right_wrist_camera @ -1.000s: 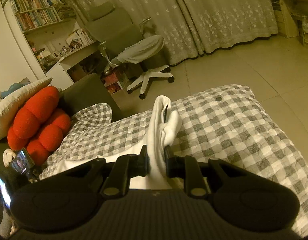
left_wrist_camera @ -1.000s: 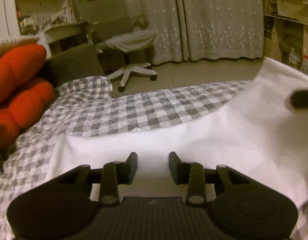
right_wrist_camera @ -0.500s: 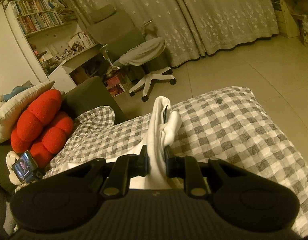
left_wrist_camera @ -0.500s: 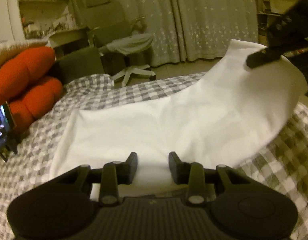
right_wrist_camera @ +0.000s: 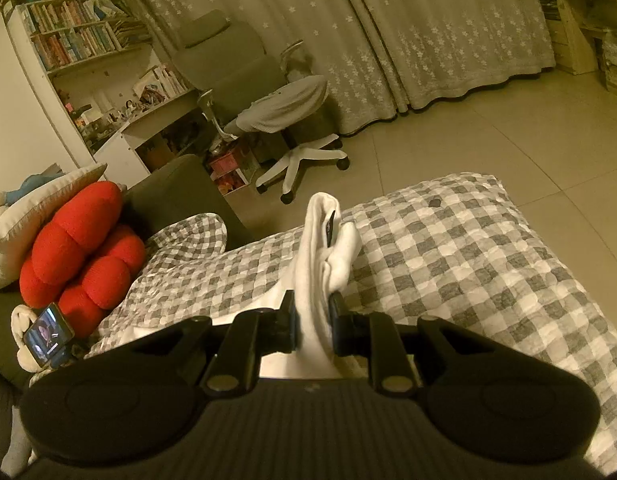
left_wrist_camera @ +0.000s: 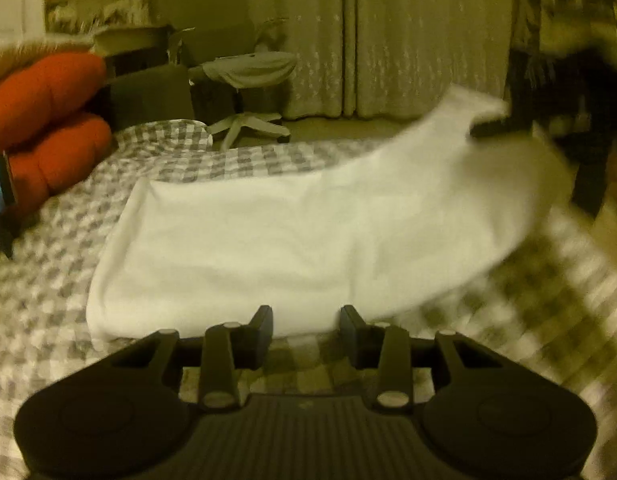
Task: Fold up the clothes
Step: 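Carry the lifted shirt edge over the shirt body with the right gripper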
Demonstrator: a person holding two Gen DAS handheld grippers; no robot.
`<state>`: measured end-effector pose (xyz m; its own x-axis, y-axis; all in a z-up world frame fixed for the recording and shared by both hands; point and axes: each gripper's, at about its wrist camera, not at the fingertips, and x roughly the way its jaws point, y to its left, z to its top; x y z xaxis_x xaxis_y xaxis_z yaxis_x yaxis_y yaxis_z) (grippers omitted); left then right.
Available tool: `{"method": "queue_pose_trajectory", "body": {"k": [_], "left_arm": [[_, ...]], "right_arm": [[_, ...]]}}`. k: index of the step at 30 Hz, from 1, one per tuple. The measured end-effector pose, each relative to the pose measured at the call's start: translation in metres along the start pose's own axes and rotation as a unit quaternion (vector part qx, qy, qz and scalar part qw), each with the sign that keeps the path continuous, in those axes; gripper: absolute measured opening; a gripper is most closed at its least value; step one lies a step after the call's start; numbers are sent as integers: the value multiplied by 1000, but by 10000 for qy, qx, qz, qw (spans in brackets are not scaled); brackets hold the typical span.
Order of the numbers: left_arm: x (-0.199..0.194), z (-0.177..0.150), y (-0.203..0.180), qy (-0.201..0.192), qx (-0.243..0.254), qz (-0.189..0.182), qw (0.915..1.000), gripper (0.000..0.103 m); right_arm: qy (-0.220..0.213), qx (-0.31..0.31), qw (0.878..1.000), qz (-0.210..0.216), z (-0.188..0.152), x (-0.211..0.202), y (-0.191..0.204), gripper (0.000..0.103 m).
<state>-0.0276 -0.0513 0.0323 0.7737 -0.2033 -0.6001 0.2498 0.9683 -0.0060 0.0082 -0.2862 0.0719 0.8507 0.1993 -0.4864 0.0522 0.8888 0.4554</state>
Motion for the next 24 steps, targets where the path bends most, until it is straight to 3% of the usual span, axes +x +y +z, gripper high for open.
{"method": "queue_pose_trajectory", "body": {"k": [3, 7, 14, 18, 24], "left_arm": [[0, 7, 6, -205, -156, -30, 9997, 45], [6, 11, 7, -185, -389, -168, 9989, 45], [26, 2, -17, -19, 177, -147, 9997, 47], [37, 14, -8, 128, -119, -65, 9998, 47], [47, 24, -9, 158, -61, 40, 9998, 48]], "right_arm": [[-19, -15, 10000, 14, 0, -1, 2, 20], [-40, -52, 10000, 16, 0, -1, 4, 21], [-39, -40, 10000, 21, -1, -1, 5, 21], [-43, -38, 10000, 41, -1, -2, 5, 21], [-49, -35, 10000, 71, -1, -3, 5, 21]]}}
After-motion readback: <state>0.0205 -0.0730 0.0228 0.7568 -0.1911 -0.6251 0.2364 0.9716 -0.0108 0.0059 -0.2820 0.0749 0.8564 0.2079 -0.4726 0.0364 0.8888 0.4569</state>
